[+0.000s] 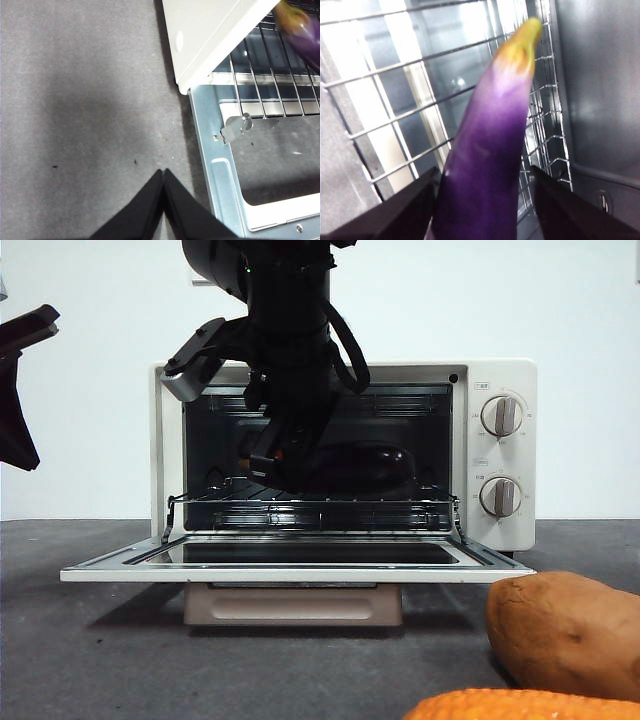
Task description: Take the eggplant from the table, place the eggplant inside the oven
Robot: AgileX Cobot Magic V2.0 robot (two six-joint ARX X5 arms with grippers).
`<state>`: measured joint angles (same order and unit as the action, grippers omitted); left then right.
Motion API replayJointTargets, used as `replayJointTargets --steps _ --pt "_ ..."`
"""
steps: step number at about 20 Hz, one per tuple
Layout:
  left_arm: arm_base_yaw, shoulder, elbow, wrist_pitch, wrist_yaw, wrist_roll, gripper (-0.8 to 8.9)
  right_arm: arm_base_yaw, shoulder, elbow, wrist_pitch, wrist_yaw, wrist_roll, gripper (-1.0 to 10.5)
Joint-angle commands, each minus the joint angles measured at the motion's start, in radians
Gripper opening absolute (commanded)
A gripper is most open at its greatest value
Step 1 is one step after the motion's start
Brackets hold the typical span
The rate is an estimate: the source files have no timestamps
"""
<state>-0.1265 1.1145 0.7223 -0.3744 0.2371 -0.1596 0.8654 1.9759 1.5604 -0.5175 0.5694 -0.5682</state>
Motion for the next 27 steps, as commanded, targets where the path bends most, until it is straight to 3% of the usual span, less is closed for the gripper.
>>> replayJointTargets --steps 1,13,21,24,27 --pt "-0.001 0.01 0.005 0.005 0.003 -0.003 0.06 0.022 0.025 0.016 0.019 0.008 0.019 2.9" --pt "-0.001 0.114 0.005 0.013 0.015 0.017 0.06 0.059 -0.003 0.016 0.016 0.007 0.019 2.9" --pt "-0.001 0.36 0.005 0.056 0.212 0.043 0.06 0.111 -0.198 0.017 -0.033 -0.008 0.064 2.5" --pt "0.0 0.412 0.005 0.052 0.256 0.055 0.06 0.136 -0.311 0.017 -0.046 -0.036 0.083 1.9" --pt "0.004 0.447 0.005 0.029 0.363 0.09 0.06 0.147 -0.405 0.017 -0.046 -0.053 0.09 1.3"
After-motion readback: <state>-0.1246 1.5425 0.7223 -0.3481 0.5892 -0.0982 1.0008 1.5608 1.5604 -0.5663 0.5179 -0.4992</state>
